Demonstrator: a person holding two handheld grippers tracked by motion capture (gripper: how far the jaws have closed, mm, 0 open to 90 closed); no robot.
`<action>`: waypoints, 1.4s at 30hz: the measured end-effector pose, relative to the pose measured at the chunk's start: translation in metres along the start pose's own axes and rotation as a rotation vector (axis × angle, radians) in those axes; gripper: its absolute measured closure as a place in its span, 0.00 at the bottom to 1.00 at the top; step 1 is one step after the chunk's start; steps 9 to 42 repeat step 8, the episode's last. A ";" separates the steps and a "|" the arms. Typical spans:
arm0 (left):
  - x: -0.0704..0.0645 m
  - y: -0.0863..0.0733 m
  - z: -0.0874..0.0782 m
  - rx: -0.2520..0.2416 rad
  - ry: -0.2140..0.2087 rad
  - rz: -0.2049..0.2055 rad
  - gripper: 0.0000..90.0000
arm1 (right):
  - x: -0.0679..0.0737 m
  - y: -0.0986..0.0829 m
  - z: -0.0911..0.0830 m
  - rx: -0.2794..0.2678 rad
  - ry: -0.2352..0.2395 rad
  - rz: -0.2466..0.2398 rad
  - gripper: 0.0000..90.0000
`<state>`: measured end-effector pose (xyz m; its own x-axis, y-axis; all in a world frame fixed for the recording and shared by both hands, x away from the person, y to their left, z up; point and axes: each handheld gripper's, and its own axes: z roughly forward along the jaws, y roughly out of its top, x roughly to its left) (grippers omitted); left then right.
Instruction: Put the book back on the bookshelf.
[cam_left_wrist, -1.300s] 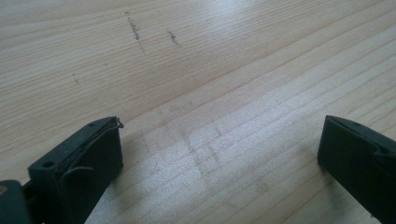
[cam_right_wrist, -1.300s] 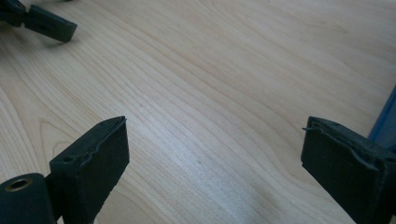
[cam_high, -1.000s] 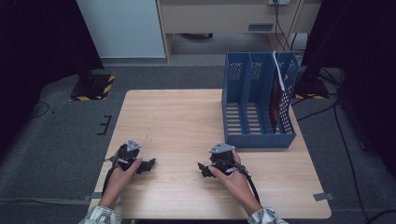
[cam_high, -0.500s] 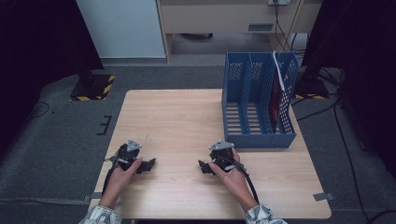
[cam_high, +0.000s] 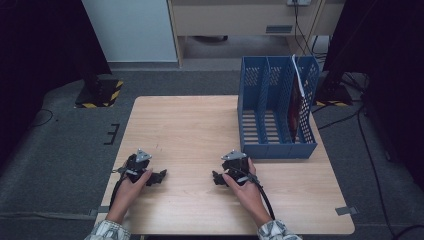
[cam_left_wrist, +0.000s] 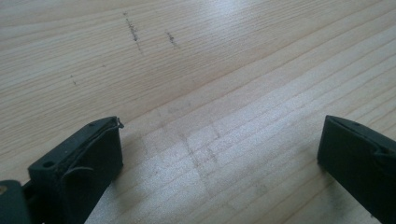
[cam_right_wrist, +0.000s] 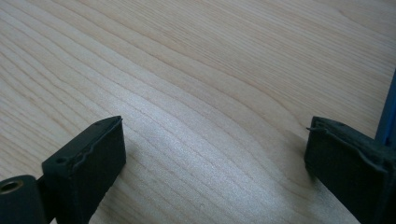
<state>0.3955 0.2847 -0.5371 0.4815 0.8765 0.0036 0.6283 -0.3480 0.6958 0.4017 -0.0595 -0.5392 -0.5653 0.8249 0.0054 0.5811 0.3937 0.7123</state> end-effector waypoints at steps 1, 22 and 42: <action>0.000 0.000 0.000 0.000 0.000 0.000 0.00 | 0.000 0.000 0.000 0.000 -0.001 0.001 0.06; 0.000 0.000 0.000 -0.002 0.000 -0.002 0.00 | 0.000 -0.002 -0.001 0.006 -0.029 0.027 0.02; 0.000 0.000 0.000 -0.002 0.000 -0.002 0.00 | 0.000 -0.002 -0.001 0.006 -0.029 0.027 0.02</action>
